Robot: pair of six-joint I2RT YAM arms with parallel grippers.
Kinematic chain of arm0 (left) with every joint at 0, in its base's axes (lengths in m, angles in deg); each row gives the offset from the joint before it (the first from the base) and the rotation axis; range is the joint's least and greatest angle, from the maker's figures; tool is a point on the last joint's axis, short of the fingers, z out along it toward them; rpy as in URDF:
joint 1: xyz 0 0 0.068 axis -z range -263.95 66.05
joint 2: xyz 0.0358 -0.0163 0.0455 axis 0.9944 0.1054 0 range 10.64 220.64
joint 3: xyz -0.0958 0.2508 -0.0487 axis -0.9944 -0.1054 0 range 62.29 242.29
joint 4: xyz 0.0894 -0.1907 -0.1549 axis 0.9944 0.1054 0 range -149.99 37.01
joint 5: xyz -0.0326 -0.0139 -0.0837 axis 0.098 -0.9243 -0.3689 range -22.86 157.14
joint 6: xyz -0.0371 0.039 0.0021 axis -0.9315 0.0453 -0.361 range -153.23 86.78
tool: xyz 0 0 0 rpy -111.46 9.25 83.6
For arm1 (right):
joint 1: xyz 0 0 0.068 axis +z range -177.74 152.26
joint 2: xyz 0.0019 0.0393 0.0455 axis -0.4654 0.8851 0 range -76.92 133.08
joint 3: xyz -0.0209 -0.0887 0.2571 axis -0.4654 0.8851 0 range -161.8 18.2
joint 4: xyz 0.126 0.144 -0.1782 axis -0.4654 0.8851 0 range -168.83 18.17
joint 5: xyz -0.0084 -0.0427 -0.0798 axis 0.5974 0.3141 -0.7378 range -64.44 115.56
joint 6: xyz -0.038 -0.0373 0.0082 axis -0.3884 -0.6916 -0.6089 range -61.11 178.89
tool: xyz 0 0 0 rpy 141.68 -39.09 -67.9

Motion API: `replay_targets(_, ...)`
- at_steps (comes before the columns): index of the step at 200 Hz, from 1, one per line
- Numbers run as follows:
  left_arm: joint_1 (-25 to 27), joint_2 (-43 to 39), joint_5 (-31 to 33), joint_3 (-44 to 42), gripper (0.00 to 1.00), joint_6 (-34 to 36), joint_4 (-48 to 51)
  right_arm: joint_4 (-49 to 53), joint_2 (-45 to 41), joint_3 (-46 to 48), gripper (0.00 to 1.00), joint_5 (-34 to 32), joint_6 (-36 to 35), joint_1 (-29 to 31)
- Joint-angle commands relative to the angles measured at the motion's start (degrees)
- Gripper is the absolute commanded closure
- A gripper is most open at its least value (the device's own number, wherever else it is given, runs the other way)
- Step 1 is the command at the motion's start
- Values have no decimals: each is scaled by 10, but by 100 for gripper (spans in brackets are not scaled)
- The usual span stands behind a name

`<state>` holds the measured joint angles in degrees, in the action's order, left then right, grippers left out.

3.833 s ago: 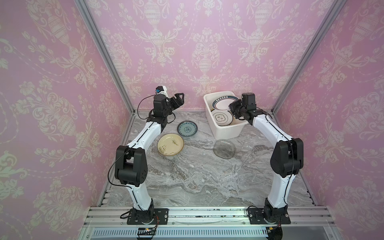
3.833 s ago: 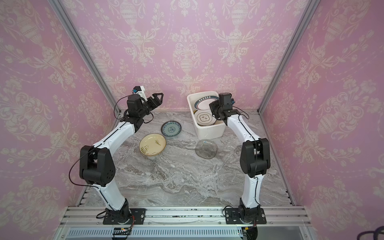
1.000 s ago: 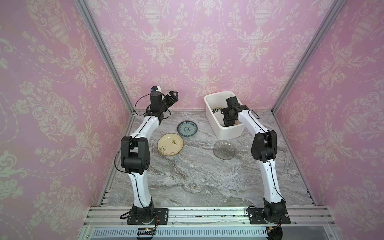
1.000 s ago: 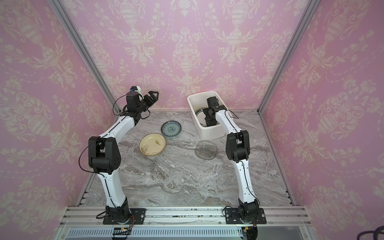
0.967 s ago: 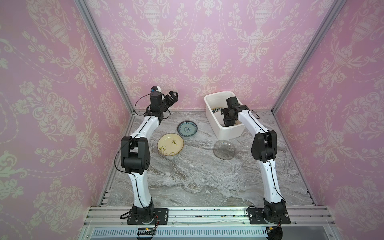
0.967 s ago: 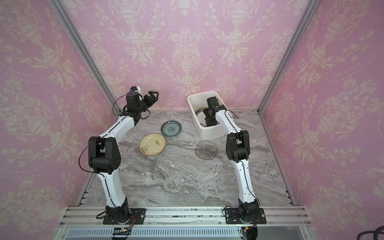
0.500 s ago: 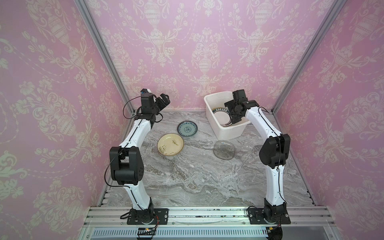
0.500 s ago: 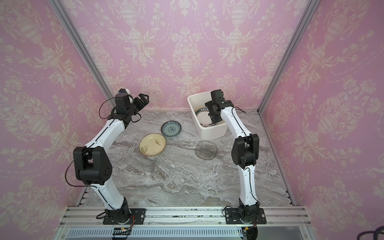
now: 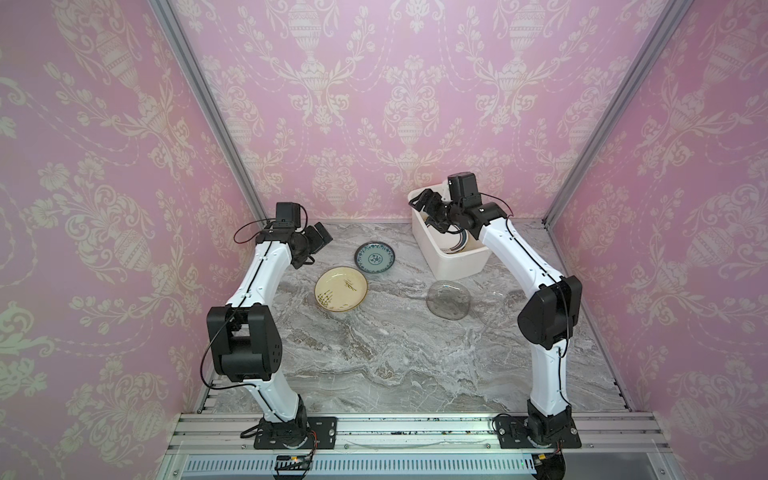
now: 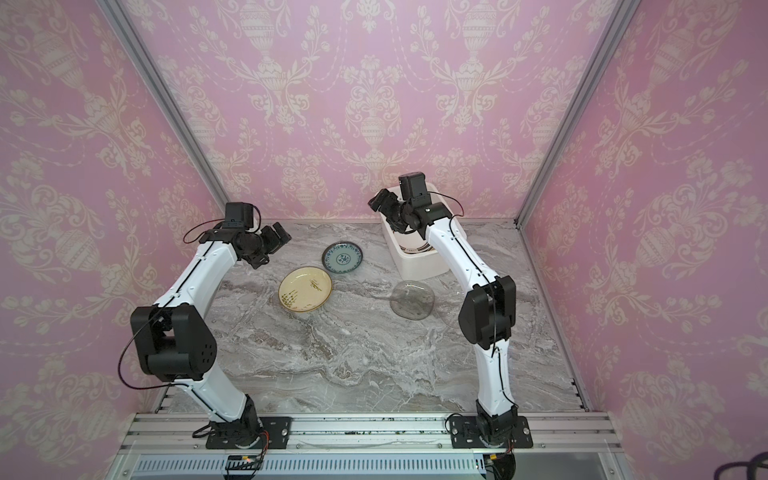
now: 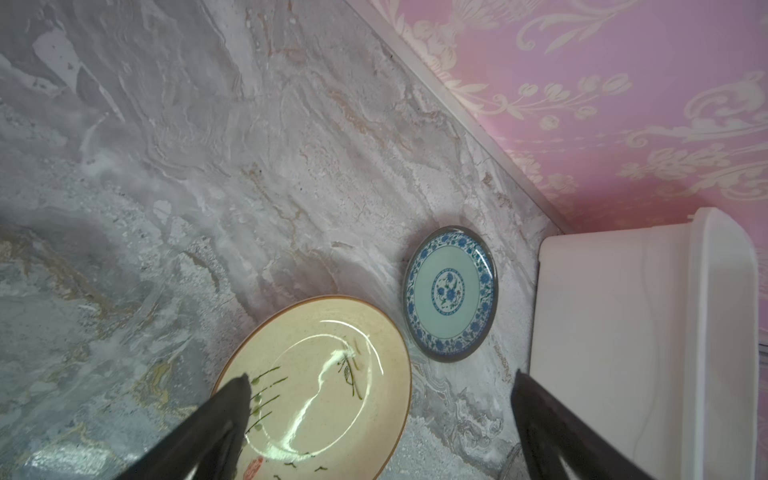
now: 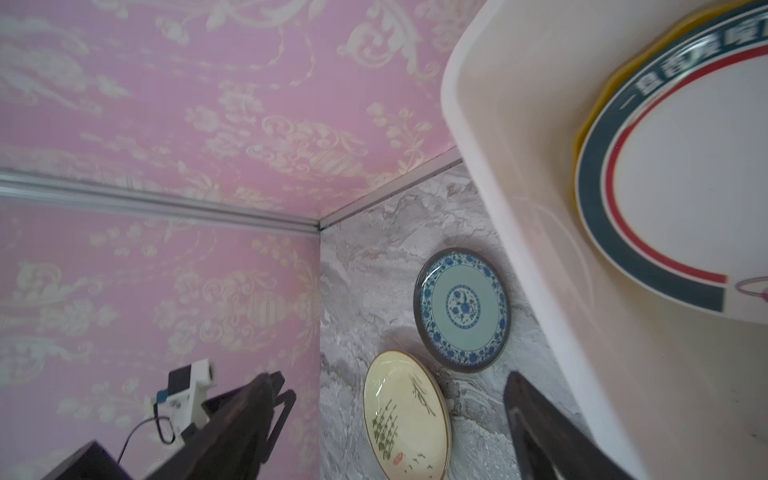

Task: Place the plates into the plastic bin on the countertop
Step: 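Open the right gripper and move it to the cream plate while the left lowers, then grasp the cream plate rim with the right gripper while the left pushes its far rim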

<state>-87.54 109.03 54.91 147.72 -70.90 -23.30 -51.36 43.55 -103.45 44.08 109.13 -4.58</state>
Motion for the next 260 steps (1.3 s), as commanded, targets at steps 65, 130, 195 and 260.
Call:
replay_targets(65,-59,-72,-96,-210,1,61,-91,17,90,57,15,185,-150,103)
replay_targets(130,-72,-70,-149,-309,2,49,-220,-75,130,128,17,217,-100,115)
replay_targets(195,-72,-48,-179,-349,5,31,-305,-130,193,111,19,230,-52,118)
replay_targets(260,-72,-24,-221,-369,12,11,-375,-165,234,97,21,258,-23,125)
